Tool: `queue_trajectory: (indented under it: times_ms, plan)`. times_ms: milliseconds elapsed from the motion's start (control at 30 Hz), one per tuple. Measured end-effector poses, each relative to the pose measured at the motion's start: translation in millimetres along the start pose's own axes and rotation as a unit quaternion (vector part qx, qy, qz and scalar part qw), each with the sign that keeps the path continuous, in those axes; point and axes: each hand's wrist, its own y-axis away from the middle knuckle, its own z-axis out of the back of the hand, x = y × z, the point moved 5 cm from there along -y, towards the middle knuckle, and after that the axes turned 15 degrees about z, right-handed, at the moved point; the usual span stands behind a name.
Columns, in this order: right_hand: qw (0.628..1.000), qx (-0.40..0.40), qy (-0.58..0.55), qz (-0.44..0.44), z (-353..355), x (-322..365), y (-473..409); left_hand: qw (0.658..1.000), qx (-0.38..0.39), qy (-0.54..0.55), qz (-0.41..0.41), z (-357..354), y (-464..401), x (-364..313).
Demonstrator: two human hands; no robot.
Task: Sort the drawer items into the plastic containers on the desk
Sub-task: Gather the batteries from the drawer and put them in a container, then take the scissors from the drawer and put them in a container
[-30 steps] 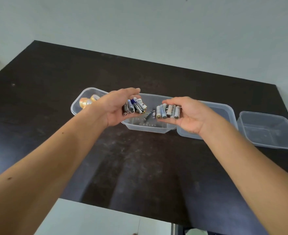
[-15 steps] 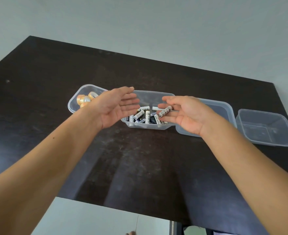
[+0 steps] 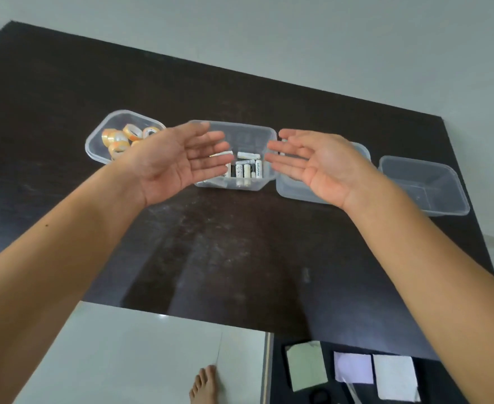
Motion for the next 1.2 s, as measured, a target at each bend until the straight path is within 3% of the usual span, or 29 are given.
queue_trajectory:
  times_ms: [333,700,1033,1200]
  plan:
    - [0.999,0.031,-0.023,-0.001,77.1,-8.4,102.2,0.998,0.064,0.014,-0.009,-54.5,29.2,79.3]
    - [0.991,0.088,0.049,-0.083,199.8,-101.3,256.4,0.994,0.094,0.018,0.054,-130.0,60.9,274.9]
    - [0.977,0.059,0.133,-0.155,285.0,-213.1,339.3,0.989,0.056,-0.049,0.124,-141.5,51.0,425.9]
    - [0.960,0.050,0.255,-0.102,301.1,-248.2,351.4,0.990,0.013,-0.093,0.108,-130.7,37.8,461.6]
